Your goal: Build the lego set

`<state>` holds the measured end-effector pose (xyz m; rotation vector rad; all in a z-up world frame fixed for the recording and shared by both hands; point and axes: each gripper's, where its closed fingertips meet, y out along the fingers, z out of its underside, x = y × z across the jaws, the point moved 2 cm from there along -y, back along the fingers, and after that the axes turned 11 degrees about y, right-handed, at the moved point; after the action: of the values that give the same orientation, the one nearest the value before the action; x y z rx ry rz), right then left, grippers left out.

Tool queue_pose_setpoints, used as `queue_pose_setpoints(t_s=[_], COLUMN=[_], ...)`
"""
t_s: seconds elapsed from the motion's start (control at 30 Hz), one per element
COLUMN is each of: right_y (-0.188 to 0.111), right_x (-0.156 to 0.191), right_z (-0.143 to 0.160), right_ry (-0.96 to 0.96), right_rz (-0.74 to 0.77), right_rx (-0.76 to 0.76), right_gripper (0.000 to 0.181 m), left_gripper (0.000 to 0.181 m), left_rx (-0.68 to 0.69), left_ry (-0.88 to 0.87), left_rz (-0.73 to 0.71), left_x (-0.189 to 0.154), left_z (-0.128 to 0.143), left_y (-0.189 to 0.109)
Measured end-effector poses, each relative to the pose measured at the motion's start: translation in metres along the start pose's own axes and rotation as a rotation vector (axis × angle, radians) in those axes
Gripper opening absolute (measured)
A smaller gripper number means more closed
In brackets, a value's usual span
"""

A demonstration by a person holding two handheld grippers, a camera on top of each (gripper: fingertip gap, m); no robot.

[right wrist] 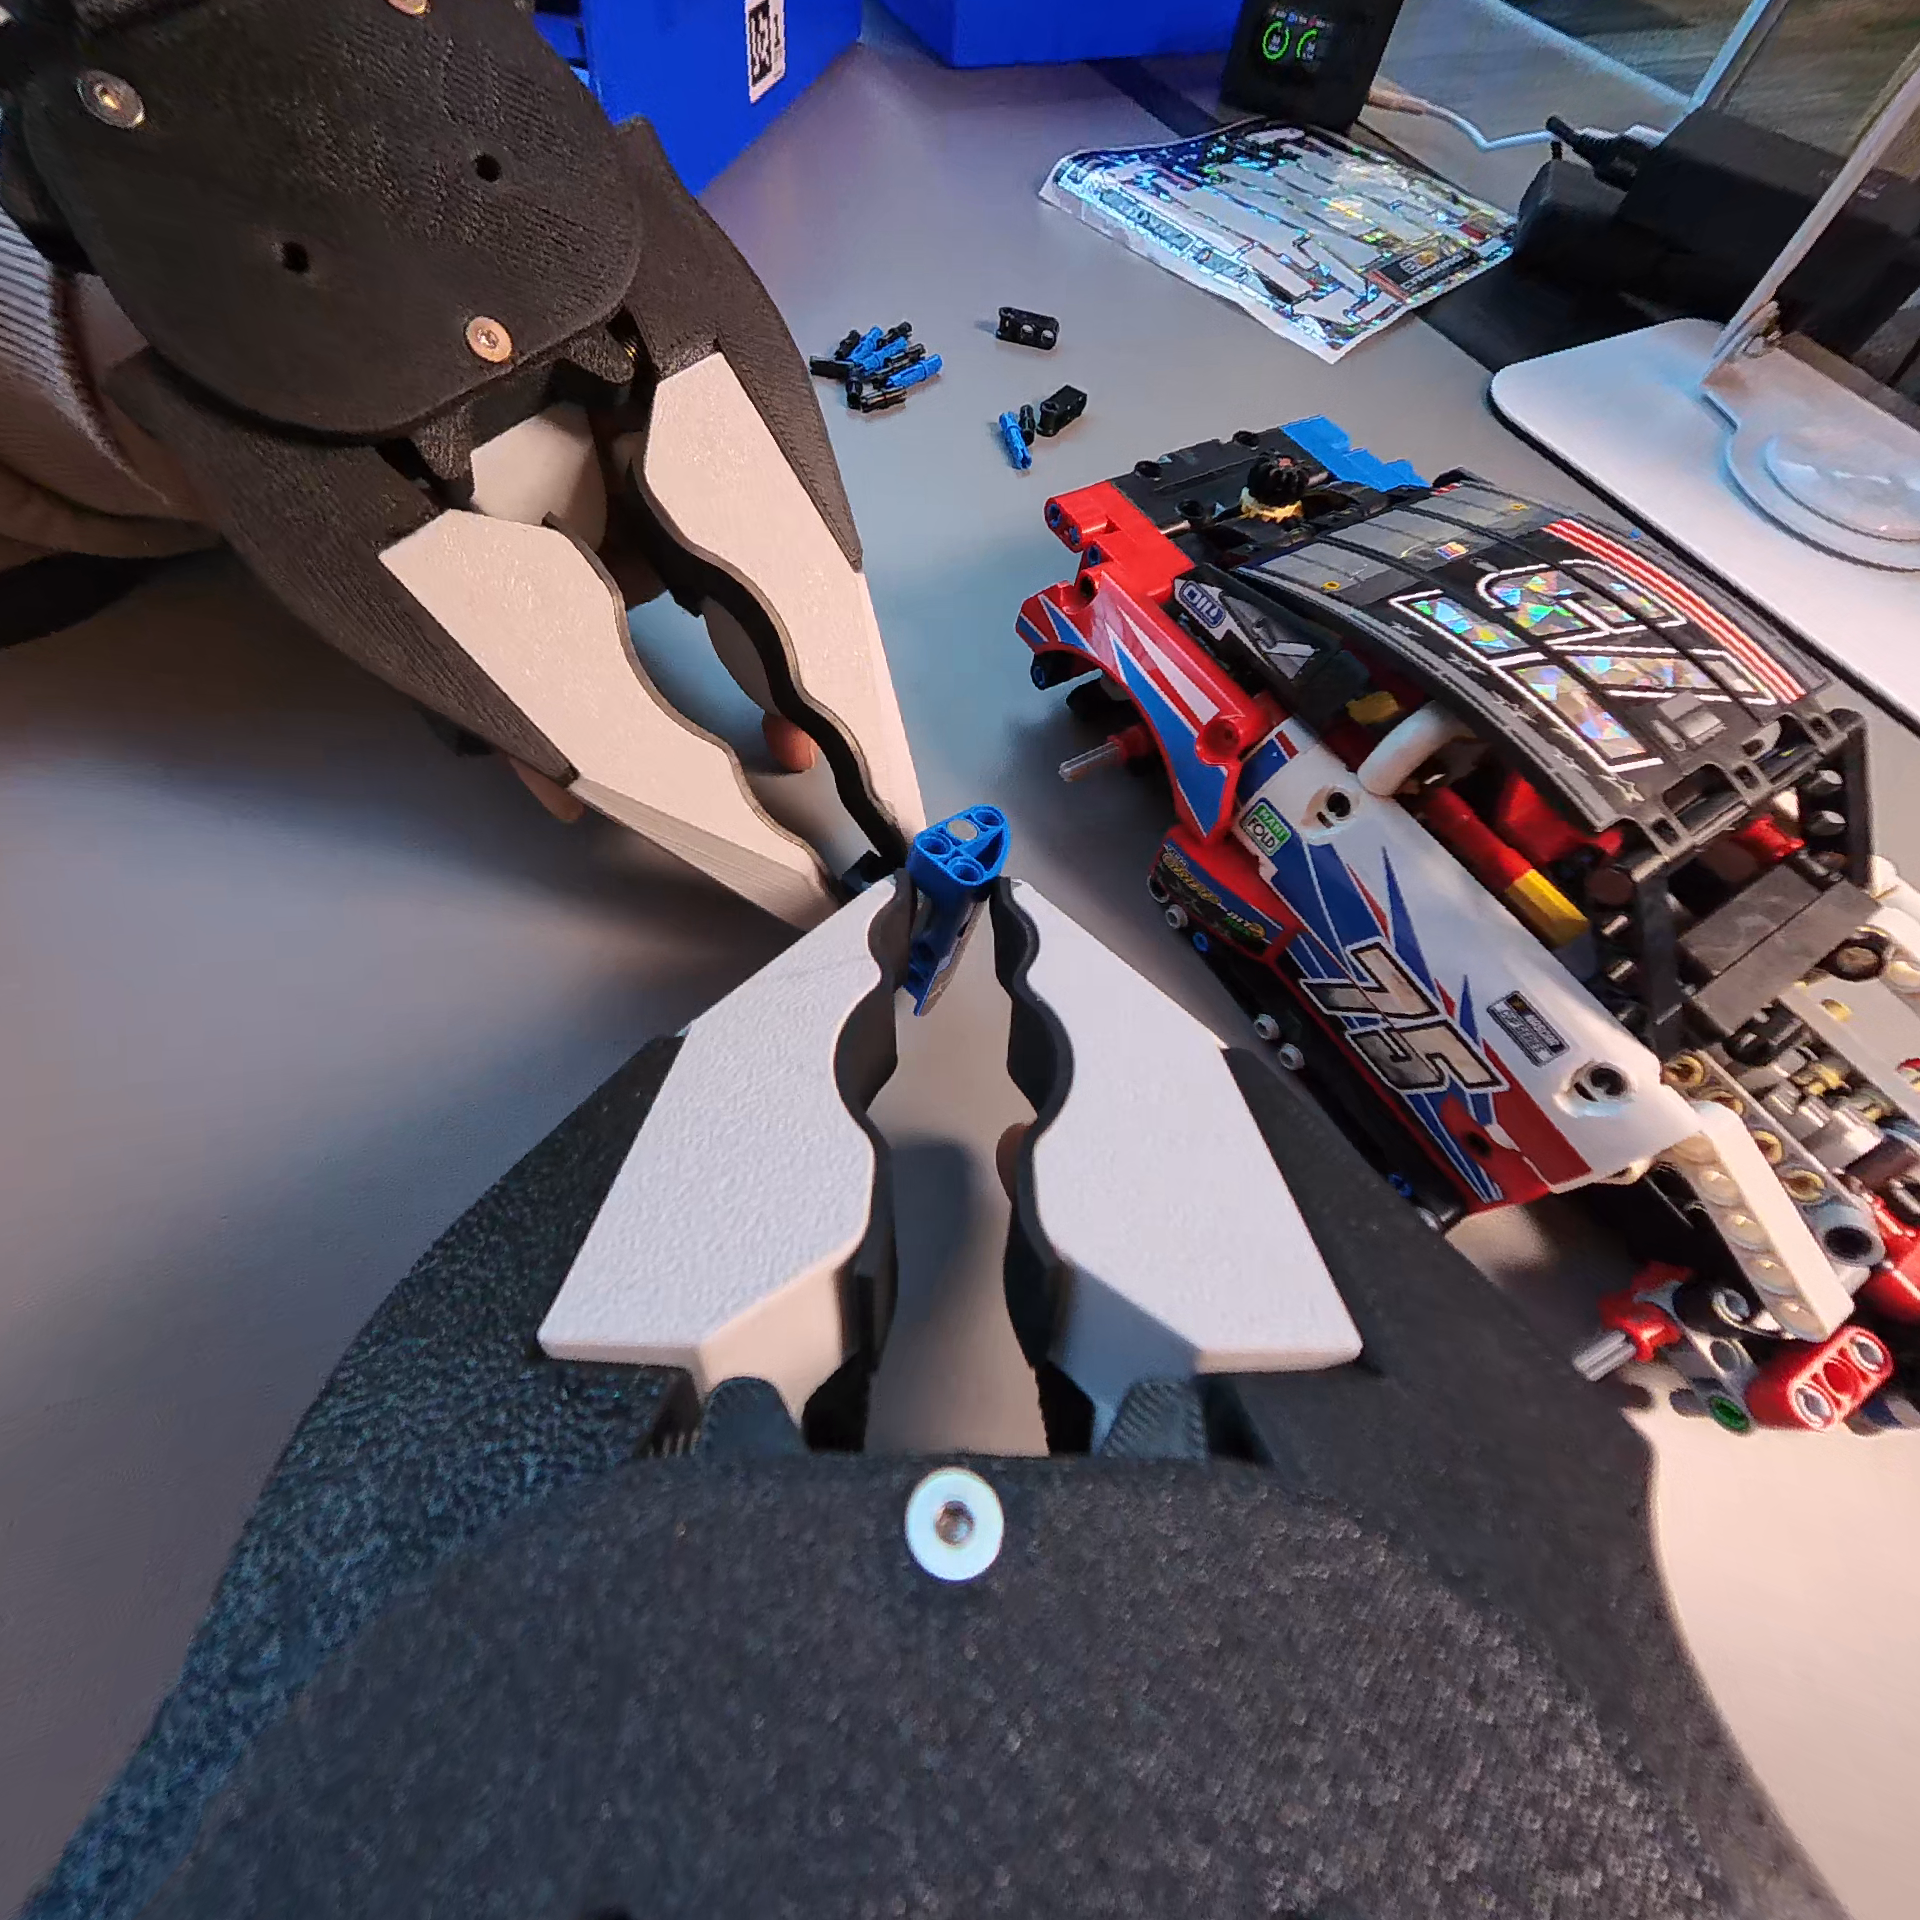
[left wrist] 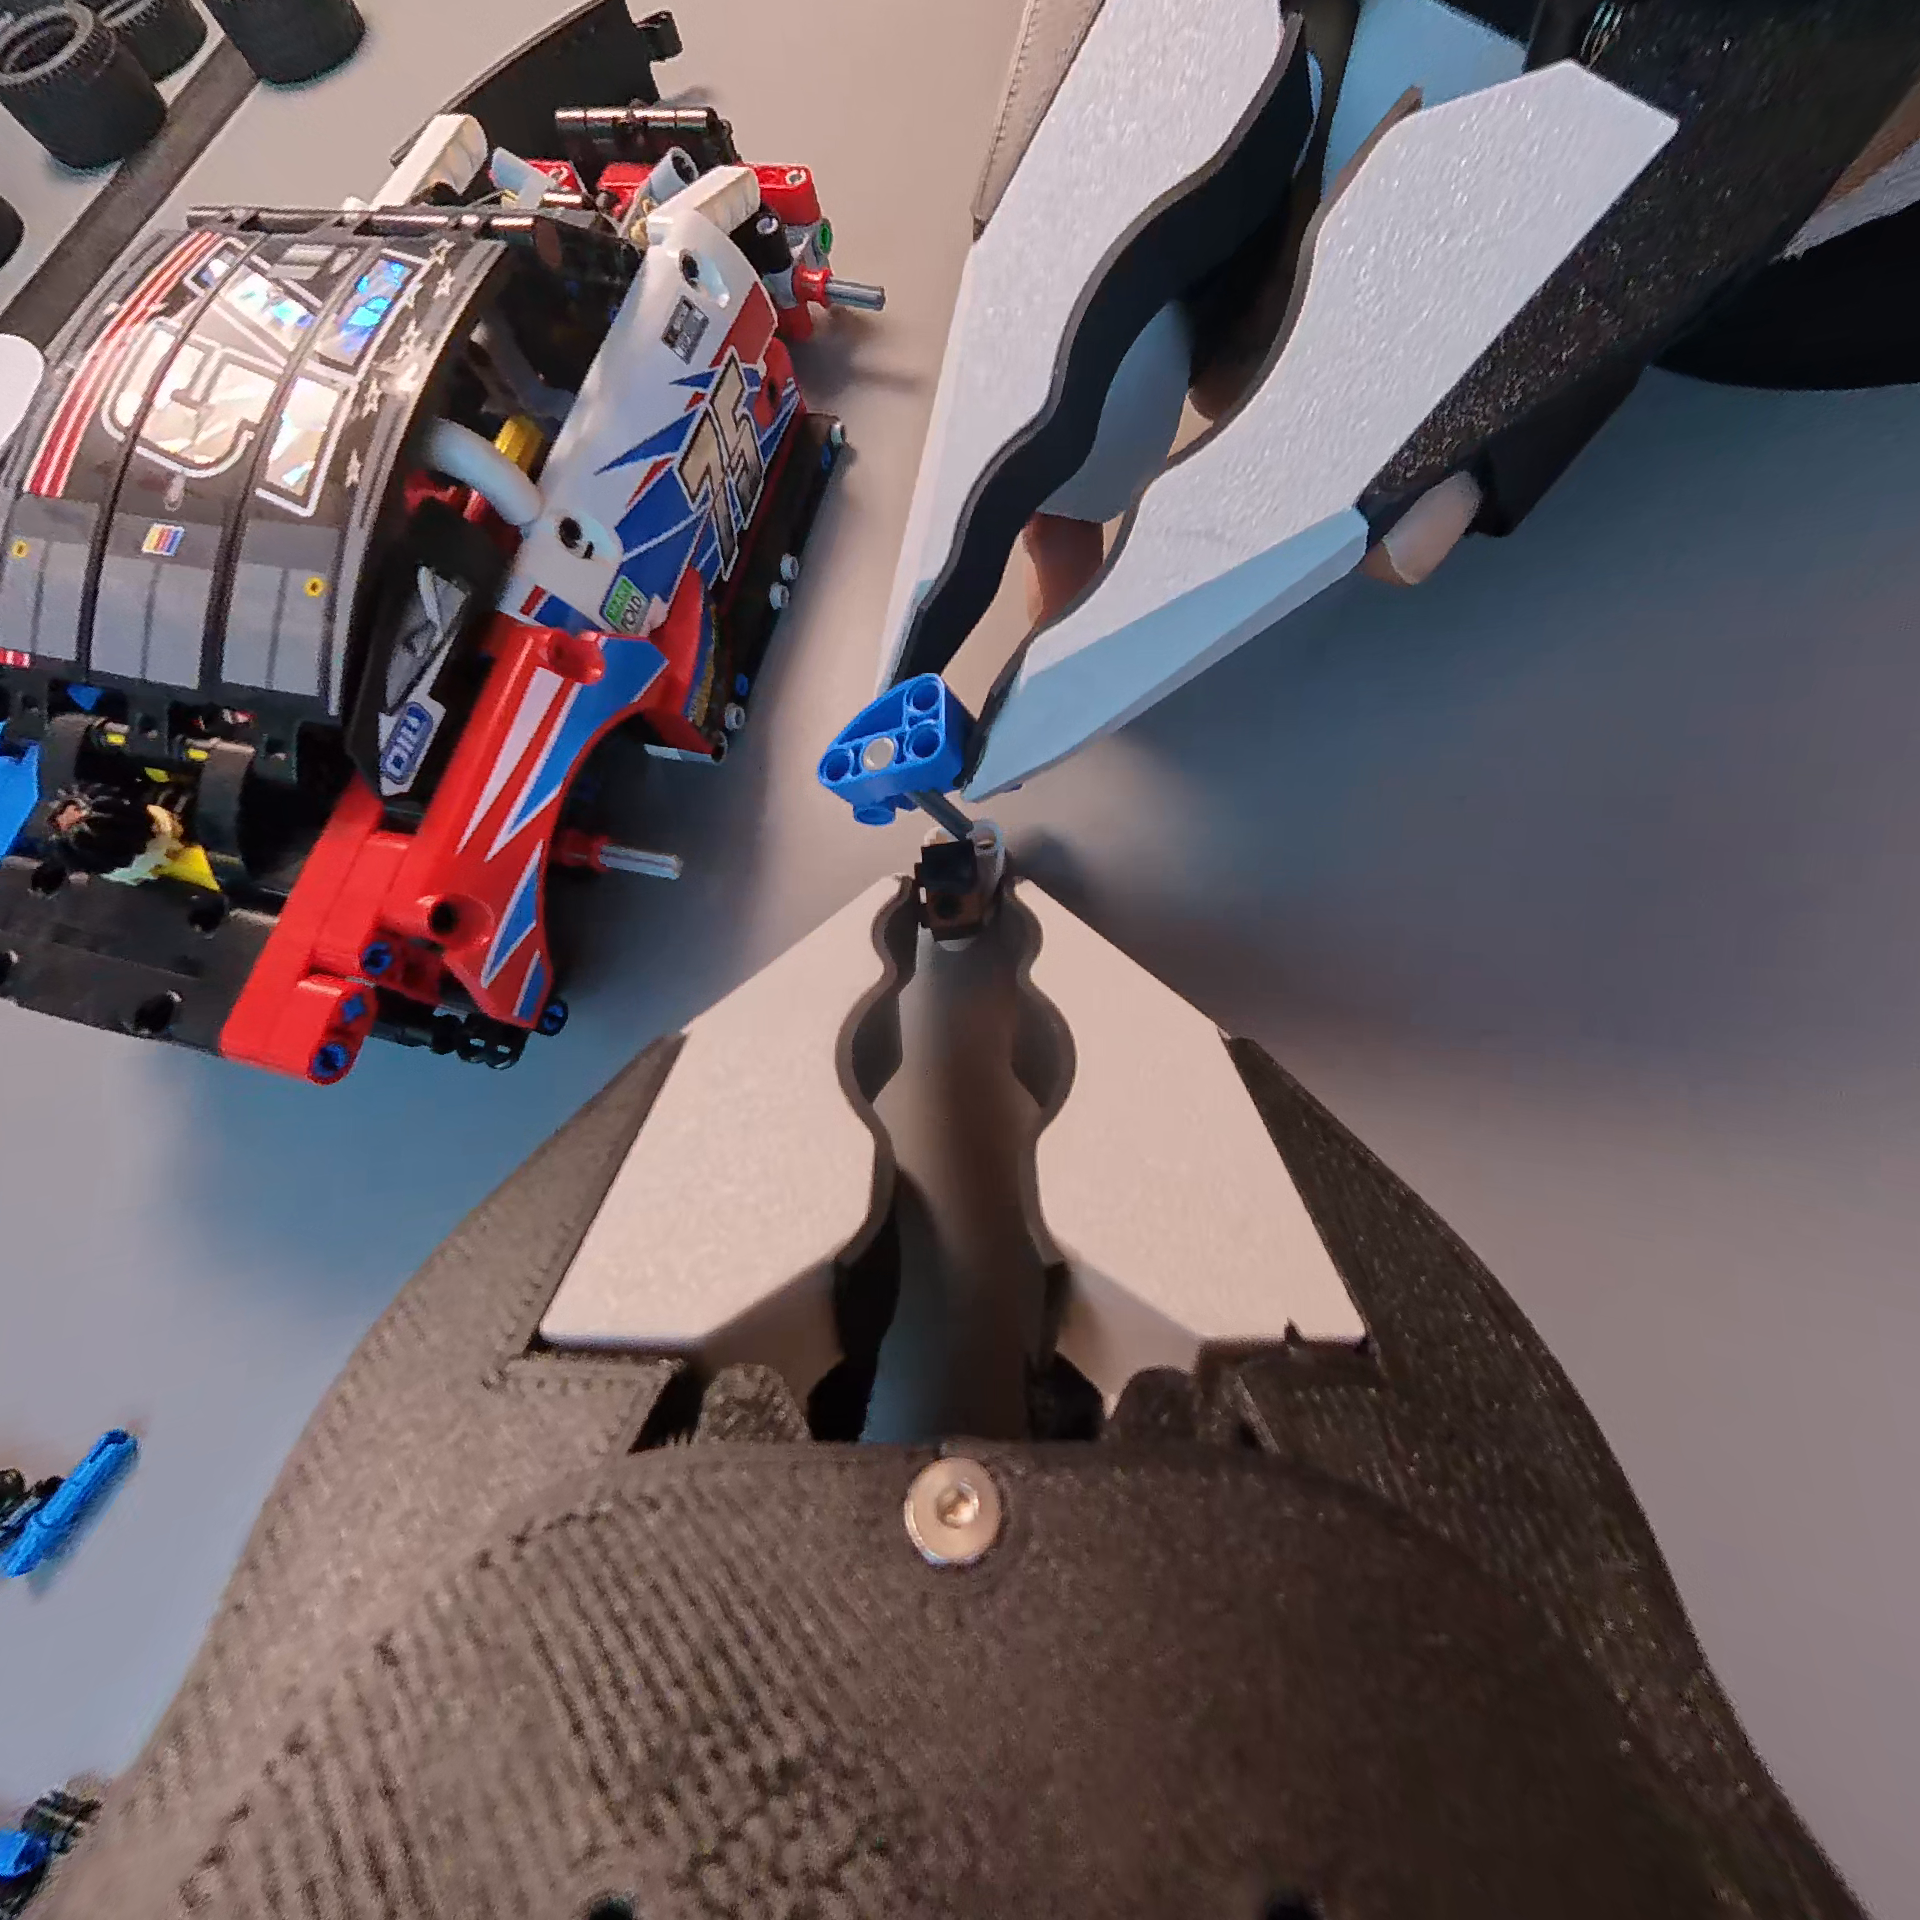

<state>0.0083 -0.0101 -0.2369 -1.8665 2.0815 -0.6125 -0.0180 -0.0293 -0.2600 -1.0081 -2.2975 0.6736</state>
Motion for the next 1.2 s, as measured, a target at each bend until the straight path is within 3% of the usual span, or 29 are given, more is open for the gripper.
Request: queue_pose_setpoints(t_s=[0.03, 0.9, 1.2], right_y=[0.0, -0.006, 0.003], right_x=[0.0, -0.001, -0.022], right_z=[0.0, -0.011, -0.02], right_ry=[-0.001, 0.059, -0.021], right_rz=[0.001, -0.043, -0.06], right_rx=[-0.001, -0.085, -0.076], right_gripper=[0.013, 0.013, 0.013], left_gripper=[0.013, 0.013, 0.013], left_rx=[-0.005, -0.15, -0.138], left_ry=[0.001, -0.103, -0.121], left_rz=[0.002, 0.035, -0.086], left_x=[0.0, 0.005, 0.027], left_z=[0.0, -0.016, -0.02], left_y=[-0.001, -0.014, -0.004])
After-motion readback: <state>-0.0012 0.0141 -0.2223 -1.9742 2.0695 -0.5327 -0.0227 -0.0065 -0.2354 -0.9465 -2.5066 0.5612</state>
